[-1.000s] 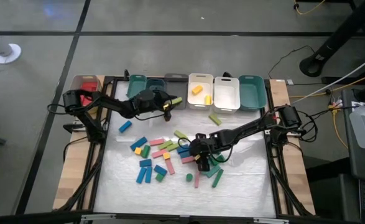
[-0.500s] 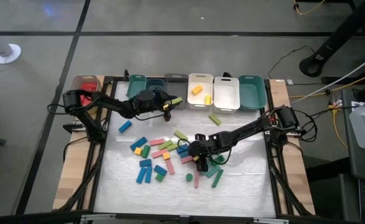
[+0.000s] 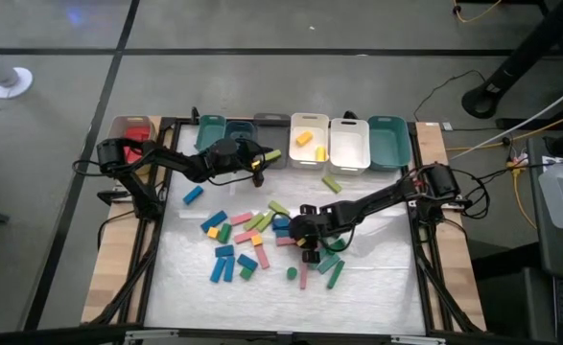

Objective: Sort blocks
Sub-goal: Put the pink block into the right white bin

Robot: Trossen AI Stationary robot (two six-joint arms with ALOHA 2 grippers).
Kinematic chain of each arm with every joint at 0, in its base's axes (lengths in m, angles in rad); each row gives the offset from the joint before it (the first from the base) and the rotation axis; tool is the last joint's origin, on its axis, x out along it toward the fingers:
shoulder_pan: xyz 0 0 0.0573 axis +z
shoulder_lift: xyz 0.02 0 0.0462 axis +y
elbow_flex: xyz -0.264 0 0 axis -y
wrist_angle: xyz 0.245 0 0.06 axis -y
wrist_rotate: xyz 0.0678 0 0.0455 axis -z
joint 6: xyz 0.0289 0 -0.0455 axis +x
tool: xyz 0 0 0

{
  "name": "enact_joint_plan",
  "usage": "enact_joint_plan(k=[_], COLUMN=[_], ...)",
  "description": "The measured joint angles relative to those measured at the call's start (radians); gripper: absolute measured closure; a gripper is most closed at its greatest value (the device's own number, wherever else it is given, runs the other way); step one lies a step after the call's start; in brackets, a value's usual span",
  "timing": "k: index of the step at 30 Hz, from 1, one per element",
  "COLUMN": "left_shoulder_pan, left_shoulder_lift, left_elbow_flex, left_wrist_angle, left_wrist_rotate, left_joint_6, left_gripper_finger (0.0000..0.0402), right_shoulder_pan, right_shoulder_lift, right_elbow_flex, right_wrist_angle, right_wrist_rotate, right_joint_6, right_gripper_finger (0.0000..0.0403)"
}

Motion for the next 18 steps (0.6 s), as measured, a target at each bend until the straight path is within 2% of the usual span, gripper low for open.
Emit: enact_joint_plan(k=[4, 11, 18], left_shoulder_pan=[0.000, 0.000, 0.000], left_shoulder_lift=[0.000, 0.000, 0.000], left_elbow_flex=[0.000, 0.000, 0.000], left_wrist_angle=[0.000, 0.000, 0.000], left_wrist_rotate=[0.000, 0.000, 0.000], left_joint_6=[0.000, 0.000, 0.000], left_gripper_finger=[0.0224, 0.0224, 0.0224], right_shoulder_pan=[0.000, 0.000, -0.024], right_shoulder_lift=[0.002, 0.002, 0.000], right_elbow_flex=[0.061, 0.207, 0.390], right_wrist_angle=[-0.113, -0.339, -0.691], right_wrist_rotate=[-0.006, -0.001, 0.118], right_joint_6=[-0.029, -0.106, -0.175], right_gripper_finger=[0.0290, 0.0307, 0.0303])
